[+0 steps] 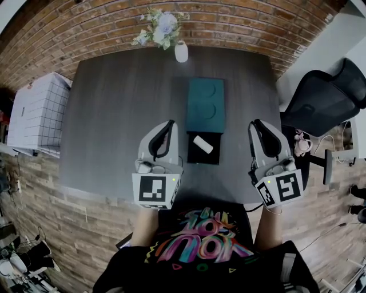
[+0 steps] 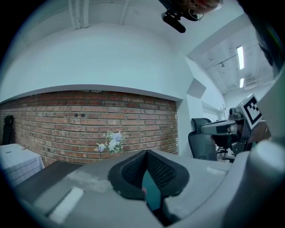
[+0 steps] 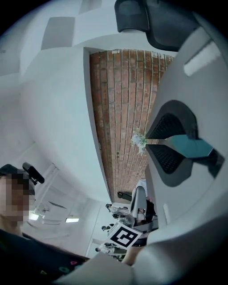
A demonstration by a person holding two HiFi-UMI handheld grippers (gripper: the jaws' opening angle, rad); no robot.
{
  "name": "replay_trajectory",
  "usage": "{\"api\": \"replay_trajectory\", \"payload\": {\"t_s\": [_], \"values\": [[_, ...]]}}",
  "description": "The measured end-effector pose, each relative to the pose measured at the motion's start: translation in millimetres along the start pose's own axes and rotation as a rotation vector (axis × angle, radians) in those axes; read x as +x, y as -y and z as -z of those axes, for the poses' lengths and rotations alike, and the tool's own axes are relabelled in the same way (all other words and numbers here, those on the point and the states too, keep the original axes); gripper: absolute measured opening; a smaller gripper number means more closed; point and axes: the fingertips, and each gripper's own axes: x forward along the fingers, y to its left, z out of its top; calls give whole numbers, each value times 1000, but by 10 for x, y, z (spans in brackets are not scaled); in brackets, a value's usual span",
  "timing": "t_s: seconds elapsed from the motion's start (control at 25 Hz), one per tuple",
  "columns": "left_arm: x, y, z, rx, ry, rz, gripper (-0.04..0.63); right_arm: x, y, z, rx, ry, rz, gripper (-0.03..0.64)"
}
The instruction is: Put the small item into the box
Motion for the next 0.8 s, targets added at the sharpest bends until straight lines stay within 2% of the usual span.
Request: {"api": "replay_trajectory", "payload": {"t_s": [0.36,0.8], "values": [[-34,-19,23,-5,3,-3,2,-51,-54,-54,-33,13,0,2],[-64,-32,37,-8,4,-7,2,-55,-59,-62,-16,22,1,2]]}}
